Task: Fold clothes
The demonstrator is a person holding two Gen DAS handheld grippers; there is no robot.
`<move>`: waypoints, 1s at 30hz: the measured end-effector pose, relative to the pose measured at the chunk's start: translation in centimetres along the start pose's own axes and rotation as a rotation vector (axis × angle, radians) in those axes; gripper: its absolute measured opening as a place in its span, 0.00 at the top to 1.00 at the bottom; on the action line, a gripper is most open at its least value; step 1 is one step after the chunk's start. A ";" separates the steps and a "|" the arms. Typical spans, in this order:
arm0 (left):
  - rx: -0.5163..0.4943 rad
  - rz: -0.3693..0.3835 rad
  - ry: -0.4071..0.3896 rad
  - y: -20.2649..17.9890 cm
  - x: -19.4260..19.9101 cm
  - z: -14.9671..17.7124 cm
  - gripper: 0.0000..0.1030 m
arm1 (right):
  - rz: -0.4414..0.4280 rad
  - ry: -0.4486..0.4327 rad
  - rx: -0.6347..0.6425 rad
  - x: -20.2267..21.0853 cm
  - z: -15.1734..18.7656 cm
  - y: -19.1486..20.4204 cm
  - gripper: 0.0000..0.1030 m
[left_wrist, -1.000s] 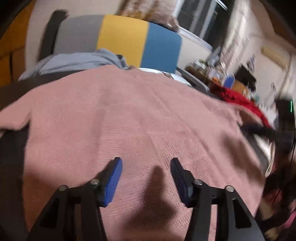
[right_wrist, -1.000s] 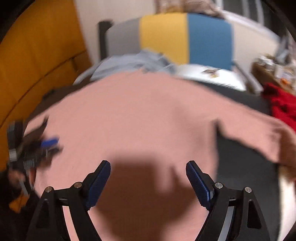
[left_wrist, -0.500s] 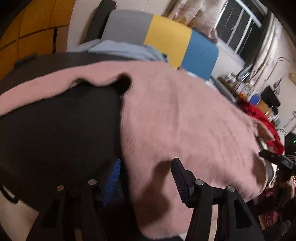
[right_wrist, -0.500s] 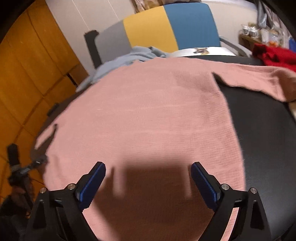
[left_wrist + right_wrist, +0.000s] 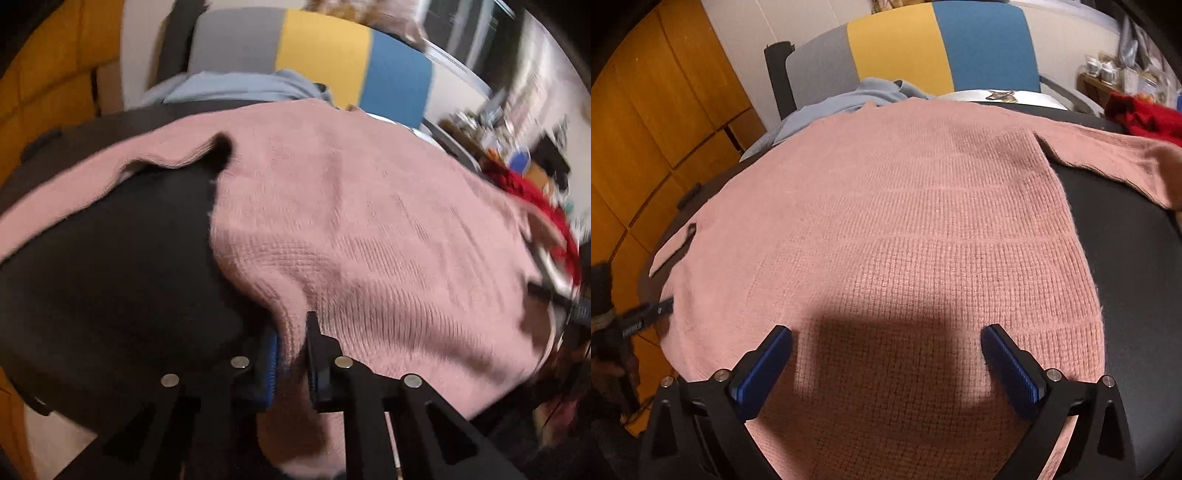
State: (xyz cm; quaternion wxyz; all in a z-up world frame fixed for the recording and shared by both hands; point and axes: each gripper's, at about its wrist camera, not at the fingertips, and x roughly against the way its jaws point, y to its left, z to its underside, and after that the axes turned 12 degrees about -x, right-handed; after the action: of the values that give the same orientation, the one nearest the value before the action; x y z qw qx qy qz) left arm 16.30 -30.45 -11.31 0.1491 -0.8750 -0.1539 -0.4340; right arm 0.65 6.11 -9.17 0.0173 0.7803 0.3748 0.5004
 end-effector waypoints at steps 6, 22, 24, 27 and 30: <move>0.155 0.180 -0.053 4.4 1.4 -2.1 0.90 | -0.177 0.030 -0.185 1.7 -2.1 -2.7 0.00; -0.032 0.203 -0.066 0.2 0.2 0.6 0.55 | 0.115 -0.040 -0.076 3.7 1.5 -4.9 0.00; -0.048 0.174 -0.056 -0.3 0.0 0.3 0.56 | 0.142 -0.042 -0.064 3.4 1.3 -4.8 0.09; -0.009 0.179 -0.022 0.3 -0.5 -0.5 0.90 | 0.151 -0.050 -0.053 3.2 0.8 -4.5 0.59; 0.019 0.221 -0.057 1.8 1.0 -1.2 0.90 | 0.101 -0.021 -0.083 3.1 0.6 -4.3 0.81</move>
State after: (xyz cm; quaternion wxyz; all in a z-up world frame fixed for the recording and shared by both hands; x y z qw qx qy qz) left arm 16.76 -32.37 -10.01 0.2002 -0.8971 -0.0645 -0.3885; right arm -0.64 11.26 -8.81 0.0286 0.8019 0.3137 0.5076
